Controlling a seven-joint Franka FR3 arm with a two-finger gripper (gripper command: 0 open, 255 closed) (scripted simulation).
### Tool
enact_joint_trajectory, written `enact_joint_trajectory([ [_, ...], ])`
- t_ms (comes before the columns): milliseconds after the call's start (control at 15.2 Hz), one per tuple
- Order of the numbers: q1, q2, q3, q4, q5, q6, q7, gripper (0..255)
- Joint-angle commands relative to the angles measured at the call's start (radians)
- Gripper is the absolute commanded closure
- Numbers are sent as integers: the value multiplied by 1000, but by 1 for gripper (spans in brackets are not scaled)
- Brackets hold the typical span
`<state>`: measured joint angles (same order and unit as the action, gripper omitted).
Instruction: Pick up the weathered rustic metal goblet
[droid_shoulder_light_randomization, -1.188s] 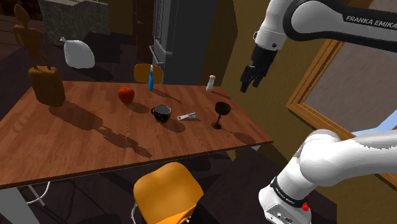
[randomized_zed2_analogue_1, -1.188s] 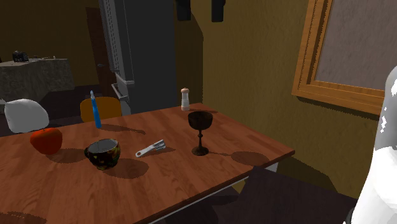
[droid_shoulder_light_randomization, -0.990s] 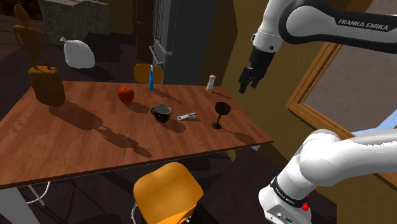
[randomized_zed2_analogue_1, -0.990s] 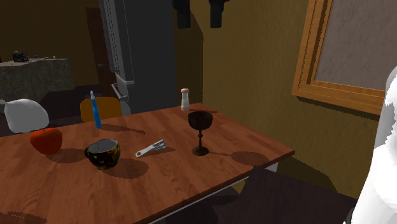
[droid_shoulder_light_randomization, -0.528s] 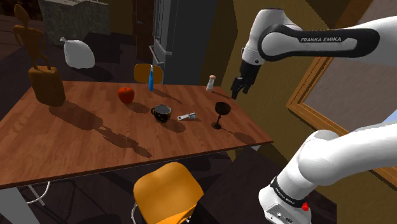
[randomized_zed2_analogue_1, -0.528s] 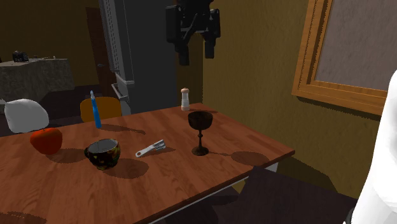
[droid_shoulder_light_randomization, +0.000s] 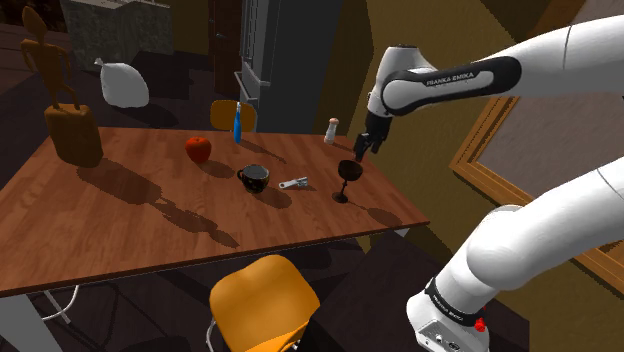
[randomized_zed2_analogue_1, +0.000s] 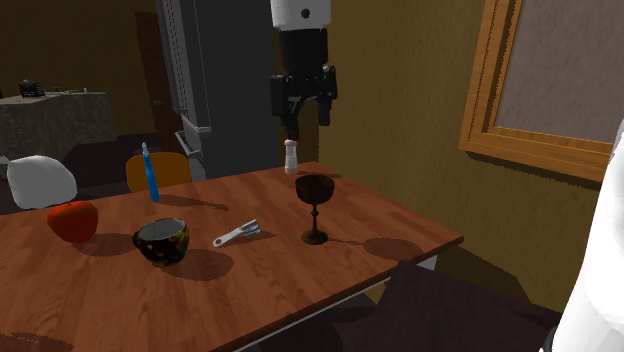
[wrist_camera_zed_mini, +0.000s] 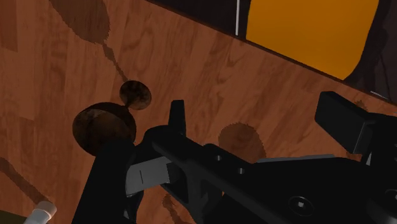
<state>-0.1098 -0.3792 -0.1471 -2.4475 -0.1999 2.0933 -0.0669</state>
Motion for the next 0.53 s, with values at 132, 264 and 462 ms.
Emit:
enact_joint_trajectory([
  [132,-17,137,-39,37,-16,108,-40,0],
  [264,-26,209,-57,64,-18,157,-63,0],
  [462,-39,320,-81,113,-12,223,-99,0],
])
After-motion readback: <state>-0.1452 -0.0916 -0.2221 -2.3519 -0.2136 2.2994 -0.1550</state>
